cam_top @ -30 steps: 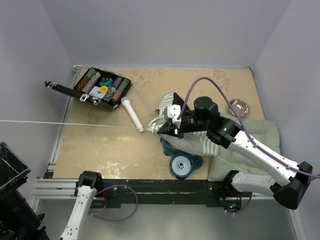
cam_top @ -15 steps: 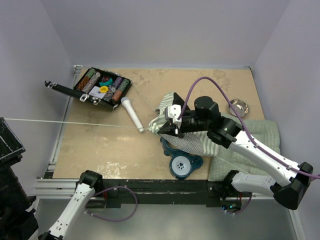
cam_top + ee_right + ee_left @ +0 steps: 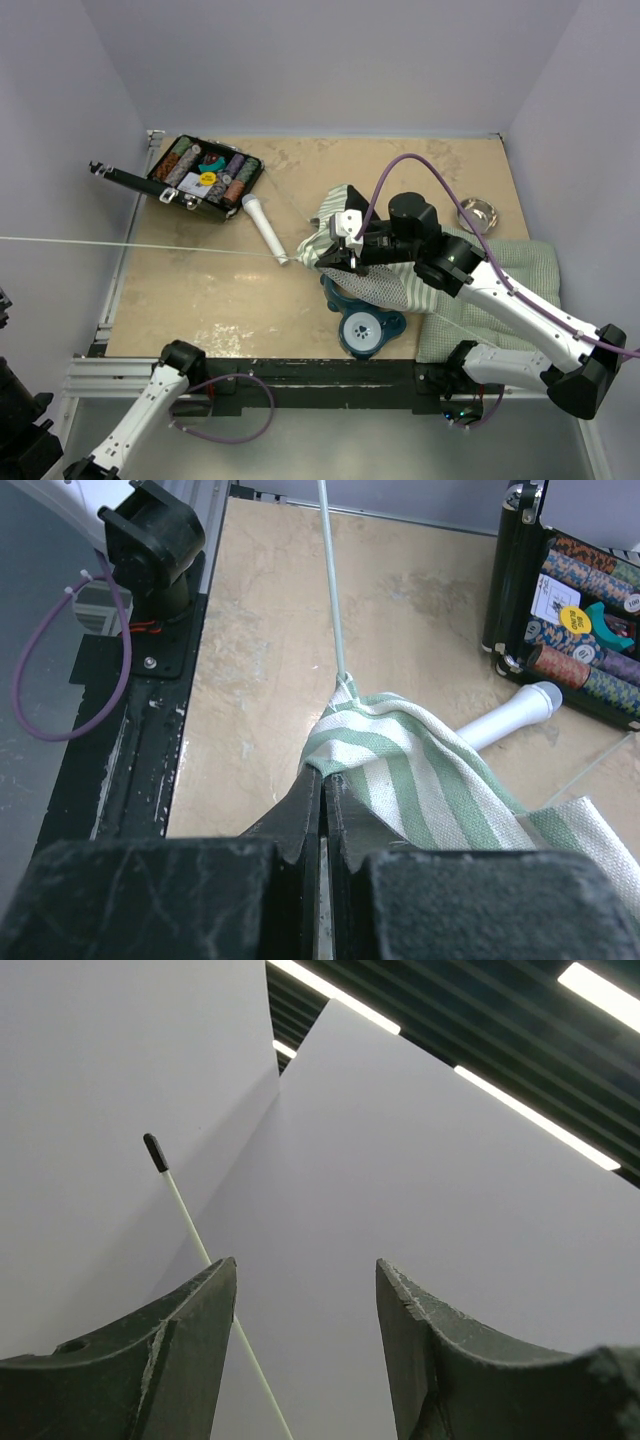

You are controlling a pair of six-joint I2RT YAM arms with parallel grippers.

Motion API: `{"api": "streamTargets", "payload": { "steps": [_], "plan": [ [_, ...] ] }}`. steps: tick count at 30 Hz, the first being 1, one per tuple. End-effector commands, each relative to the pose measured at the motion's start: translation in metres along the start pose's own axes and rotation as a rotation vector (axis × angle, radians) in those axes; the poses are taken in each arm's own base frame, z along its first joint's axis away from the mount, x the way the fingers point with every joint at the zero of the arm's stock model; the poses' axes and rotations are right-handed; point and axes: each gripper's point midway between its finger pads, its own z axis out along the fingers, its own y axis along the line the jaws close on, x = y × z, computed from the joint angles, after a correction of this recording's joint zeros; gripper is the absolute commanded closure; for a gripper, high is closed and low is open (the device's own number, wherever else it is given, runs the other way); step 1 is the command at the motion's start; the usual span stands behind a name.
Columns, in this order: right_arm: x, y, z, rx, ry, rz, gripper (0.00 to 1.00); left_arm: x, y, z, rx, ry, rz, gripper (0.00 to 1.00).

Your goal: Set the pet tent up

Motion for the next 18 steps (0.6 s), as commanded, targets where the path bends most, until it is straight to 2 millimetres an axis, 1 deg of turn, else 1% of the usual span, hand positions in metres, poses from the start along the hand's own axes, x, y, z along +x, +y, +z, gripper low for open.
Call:
{"api": "streamTargets", "payload": {
  "steps": [1,3,7,8,9,14,18],
  "plan": [
    [-0.025,-0.006,-0.007,0.028,-0.055,-0.053,1.0,0.021,0.009,0.004,-0.063,0.032,0.038,0.37],
    [-0.025,-0.005,-0.007,0.026,-0.054,-0.054,1.0,0.026,0.014,0.0,-0.079,0.035,0.047,0.35],
    [-0.024,-0.005,-0.007,0.025,-0.051,-0.059,1.0,0.039,0.023,-0.001,-0.118,0.05,0.069,0.34],
    [-0.023,-0.004,-0.006,0.02,-0.048,-0.056,1.0,0.042,0.023,-0.001,-0.117,0.057,0.069,0.34],
    [-0.023,-0.003,-0.006,0.019,-0.05,-0.056,1.0,0.037,0.022,0.002,-0.117,0.033,0.048,0.33],
    [-0.021,-0.003,-0.003,0.014,-0.049,-0.057,1.0,0.038,0.019,0.014,-0.115,0.036,0.056,0.33],
    [-0.021,-0.005,0.0,0.009,-0.045,-0.056,1.0,0.036,0.005,0.028,-0.061,0.038,0.035,0.39]
  ]
}}
